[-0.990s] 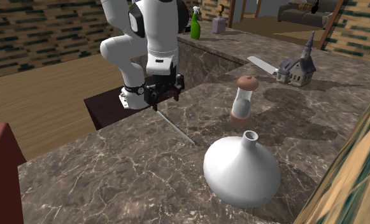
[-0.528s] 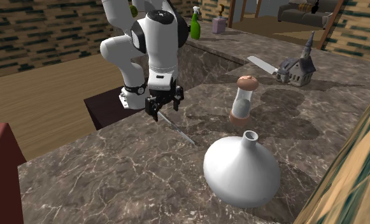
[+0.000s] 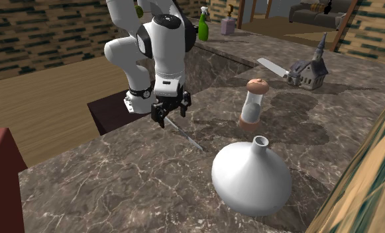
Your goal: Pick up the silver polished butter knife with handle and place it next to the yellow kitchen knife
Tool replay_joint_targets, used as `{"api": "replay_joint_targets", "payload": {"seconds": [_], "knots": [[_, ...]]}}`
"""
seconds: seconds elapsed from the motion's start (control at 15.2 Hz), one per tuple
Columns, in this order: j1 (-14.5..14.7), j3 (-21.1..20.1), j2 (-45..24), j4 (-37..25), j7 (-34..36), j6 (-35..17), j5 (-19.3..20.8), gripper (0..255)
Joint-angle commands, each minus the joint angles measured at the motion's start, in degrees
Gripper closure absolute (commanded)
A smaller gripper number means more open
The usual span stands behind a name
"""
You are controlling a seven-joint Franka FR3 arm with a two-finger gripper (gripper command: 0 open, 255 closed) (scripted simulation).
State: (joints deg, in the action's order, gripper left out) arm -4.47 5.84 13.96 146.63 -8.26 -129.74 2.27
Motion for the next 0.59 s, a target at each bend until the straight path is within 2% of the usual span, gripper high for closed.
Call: {"api": "replay_joint_targets", "payload": {"seconds": [0.0, 0.07, 0.53], "knots": [[0.00, 0.00, 0.00, 0.00, 0.00, 0.00, 0.00, 0], [0.00, 0.00, 0.00, 0.00, 0.00, 0.00, 0.00, 255], [0.00, 0.00, 0.00, 0.00, 0.00, 0.00, 0.00, 255]]}}
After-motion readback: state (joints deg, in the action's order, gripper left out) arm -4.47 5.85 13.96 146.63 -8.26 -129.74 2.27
